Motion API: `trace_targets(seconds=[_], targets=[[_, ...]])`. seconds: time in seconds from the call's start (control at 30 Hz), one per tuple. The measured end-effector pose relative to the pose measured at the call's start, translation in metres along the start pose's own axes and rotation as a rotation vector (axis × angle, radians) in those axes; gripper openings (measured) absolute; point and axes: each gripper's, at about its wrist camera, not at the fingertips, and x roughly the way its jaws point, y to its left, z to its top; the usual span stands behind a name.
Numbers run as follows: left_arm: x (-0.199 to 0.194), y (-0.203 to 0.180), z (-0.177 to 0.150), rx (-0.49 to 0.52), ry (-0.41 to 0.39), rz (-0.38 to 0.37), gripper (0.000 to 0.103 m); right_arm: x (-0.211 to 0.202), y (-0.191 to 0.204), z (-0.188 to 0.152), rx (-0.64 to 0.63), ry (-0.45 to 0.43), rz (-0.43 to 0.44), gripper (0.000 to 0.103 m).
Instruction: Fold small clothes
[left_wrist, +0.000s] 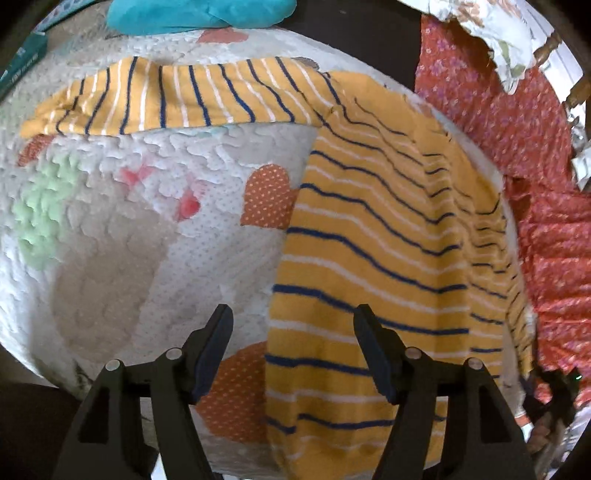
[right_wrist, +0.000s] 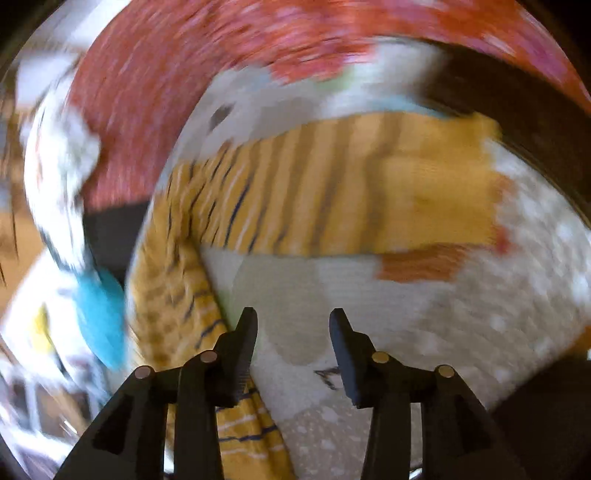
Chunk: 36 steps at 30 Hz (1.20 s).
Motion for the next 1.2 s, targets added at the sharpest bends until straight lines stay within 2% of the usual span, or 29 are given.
trace_targets(seconds=[0.13,0.2,0.3,0.37,0.47,0.57,0.67,0.8,0.9,0.97,1.1,1.2], targets=[[0.003,-0.009,-0.004,0.045,0.006,0.014,0.067,0.008,-0.008,0.006,0.028,-0.046,-0.077,0.045],[0.004,-0.017,-0.004,0.068,-0.005,0.033,0.067,0.01,-0.004,0.016,0.028,-0.107,-0.102,0.045],[0.0,-0.023,0.0,0.072,-0.017,0.028,0.067,0.016,0.005,0.036,-0.003,-0.222,-0.232,0.043],[-0.008,-0.025,0.004,0.072,-0.027,0.017,0.067,0.018,0.007,0.055,-0.034,-0.209,-0.301,0.005],[-0.025,-0.034,0.02,0.102,-0.072,0.004,0.067,0.001,0.029,0.07,-0.109,-0.272,-0.339,0.005],[-0.032,-0.041,0.044,0.113,-0.109,-0.011,0.068,-0.041,0.074,0.087,-0.254,-0.421,-0.402,0.005],[-0.03,-0.041,0.065,0.088,-0.132,-0.031,0.068,-0.083,0.12,0.116,-0.302,-0.556,-0.429,0.005],[-0.023,-0.032,0.08,0.074,-0.158,-0.036,0.068,-0.108,0.178,0.148,-0.359,-0.633,-0.446,0.005],[-0.017,-0.016,0.079,0.048,-0.147,-0.044,0.068,-0.089,0.223,0.141,-0.471,-0.615,-0.462,0.005],[-0.012,-0.004,0.081,0.016,-0.129,-0.044,0.068,-0.06,0.254,0.128,-0.553,-0.569,-0.44,0.005],[-0.015,0.017,0.089,-0.046,-0.144,-0.049,0.068,0.026,0.309,0.075,-0.717,-0.407,-0.348,0.005],[-0.018,0.035,0.095,-0.118,-0.156,-0.061,0.069,0.11,0.347,0.01,-0.873,-0.242,-0.28,0.005]])
